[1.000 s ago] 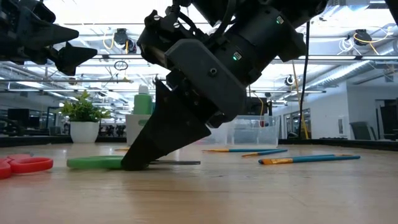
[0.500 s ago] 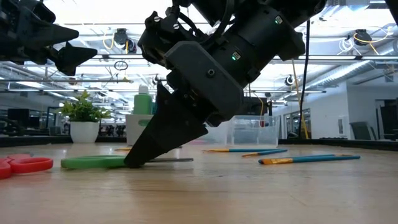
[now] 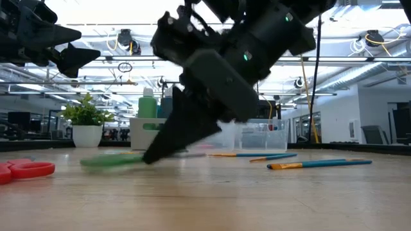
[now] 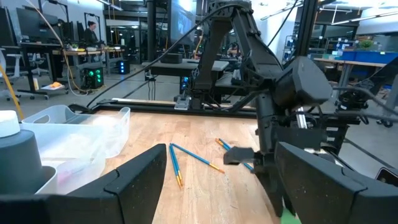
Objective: Pick & Place Paint Supplies
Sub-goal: Put the green scissors into the left transparent bin
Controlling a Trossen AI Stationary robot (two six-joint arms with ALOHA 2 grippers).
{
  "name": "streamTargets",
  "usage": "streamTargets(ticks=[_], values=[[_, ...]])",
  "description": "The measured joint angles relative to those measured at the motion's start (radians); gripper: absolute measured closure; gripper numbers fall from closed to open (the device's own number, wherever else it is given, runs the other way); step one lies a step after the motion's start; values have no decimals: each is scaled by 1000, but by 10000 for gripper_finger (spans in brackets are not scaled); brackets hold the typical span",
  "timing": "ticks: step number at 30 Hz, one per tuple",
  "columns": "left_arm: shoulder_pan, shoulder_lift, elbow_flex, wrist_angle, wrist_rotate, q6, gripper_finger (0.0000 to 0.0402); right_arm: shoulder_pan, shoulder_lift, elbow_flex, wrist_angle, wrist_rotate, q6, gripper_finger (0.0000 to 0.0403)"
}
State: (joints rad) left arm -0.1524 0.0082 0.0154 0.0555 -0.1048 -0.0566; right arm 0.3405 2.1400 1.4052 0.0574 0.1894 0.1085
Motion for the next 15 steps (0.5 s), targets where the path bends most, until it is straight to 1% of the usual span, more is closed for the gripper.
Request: streamTargets(ticks=[11, 15], values=[[0, 0, 0, 0, 0, 0, 94, 1, -81, 2, 8, -8, -1, 358], [0, 0, 0, 0, 0, 0, 94, -10, -112, -16, 35, -11, -36, 359]])
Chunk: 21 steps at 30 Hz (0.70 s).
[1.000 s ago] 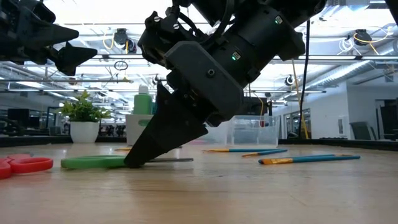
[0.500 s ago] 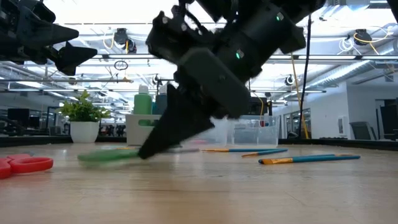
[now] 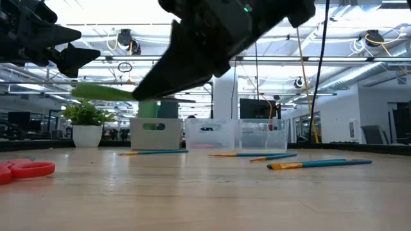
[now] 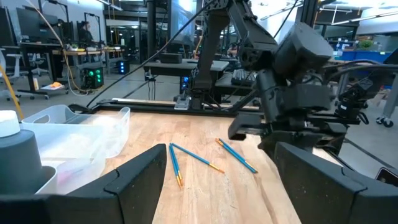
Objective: Pick & Place Paint Supplies
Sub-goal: Put the green scissors into the left transparent bin
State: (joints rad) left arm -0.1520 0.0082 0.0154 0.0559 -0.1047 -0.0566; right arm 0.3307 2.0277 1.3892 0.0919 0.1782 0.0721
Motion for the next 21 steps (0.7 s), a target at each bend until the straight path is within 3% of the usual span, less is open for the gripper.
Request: streamTargets(ticks=[12, 21], values=[[0, 0, 0, 0, 0, 0, 94, -165, -183, -295, 376, -151, -7, 359], [0, 0, 0, 0, 0, 0, 94, -314, -410, -585, 594, -159, 2, 359]])
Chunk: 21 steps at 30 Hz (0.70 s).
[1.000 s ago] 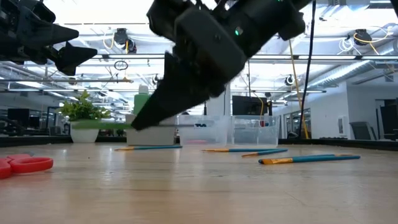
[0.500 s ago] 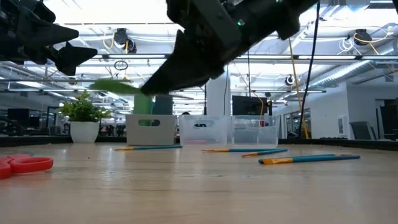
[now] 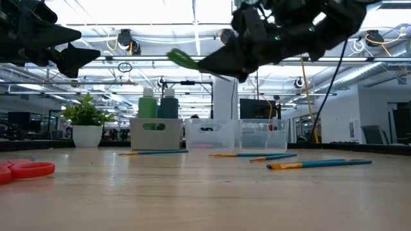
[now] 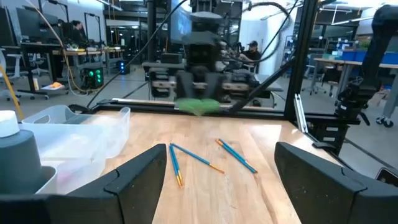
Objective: Pick & Place Paint Supplies
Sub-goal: Put the green scissors into the left transparent bin
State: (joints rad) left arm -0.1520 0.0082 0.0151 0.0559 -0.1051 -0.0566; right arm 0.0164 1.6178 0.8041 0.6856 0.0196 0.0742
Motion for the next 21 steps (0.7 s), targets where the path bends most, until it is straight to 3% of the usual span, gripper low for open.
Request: streamTargets(ticks=[4, 11, 21], values=[[0, 0, 0, -1, 0, 0, 94, -61, -58, -71, 54, 3, 13, 359], [0, 0, 0, 0, 0, 0, 94, -151, -42, -86, 175, 11, 40, 359], [0, 0, 0, 0, 0, 0, 94, -259, 57, -59, 268, 167, 32, 359]])
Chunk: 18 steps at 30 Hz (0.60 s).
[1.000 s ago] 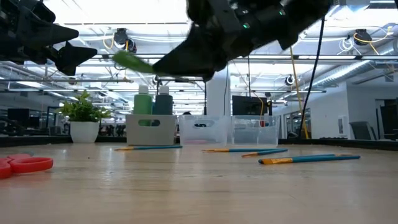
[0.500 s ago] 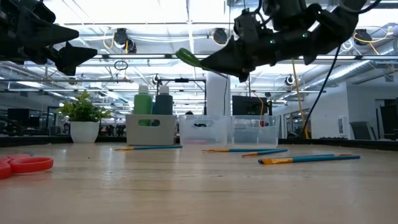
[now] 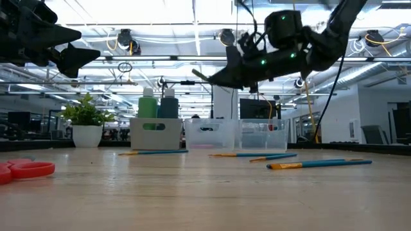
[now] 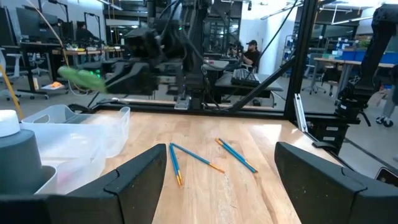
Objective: Pick & Place Paint Supplies
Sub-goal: Put the green scissors into the left transparent bin
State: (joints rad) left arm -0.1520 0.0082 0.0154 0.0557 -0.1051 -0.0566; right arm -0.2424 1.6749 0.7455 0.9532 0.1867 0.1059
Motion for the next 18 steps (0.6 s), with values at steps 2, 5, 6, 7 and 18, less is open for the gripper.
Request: streamTargets(ticks=[2, 5, 6, 7, 18], values=[[0, 0, 0, 0, 0, 0, 94, -28, 24, 12, 11, -1, -19, 359], [0, 0, 0, 0, 0, 0, 94, -70, 71, 47, 19, -1, -15, 359], [0, 0, 0, 0, 0, 0, 94, -83, 89, 61, 17, 0, 2, 359], [0, 0, 0, 0, 0, 0, 94, -95, 106, 74, 14, -1, 19, 359], [0, 0, 0, 0, 0, 0, 94, -140, 283, 206, -15, 0, 5, 358]])
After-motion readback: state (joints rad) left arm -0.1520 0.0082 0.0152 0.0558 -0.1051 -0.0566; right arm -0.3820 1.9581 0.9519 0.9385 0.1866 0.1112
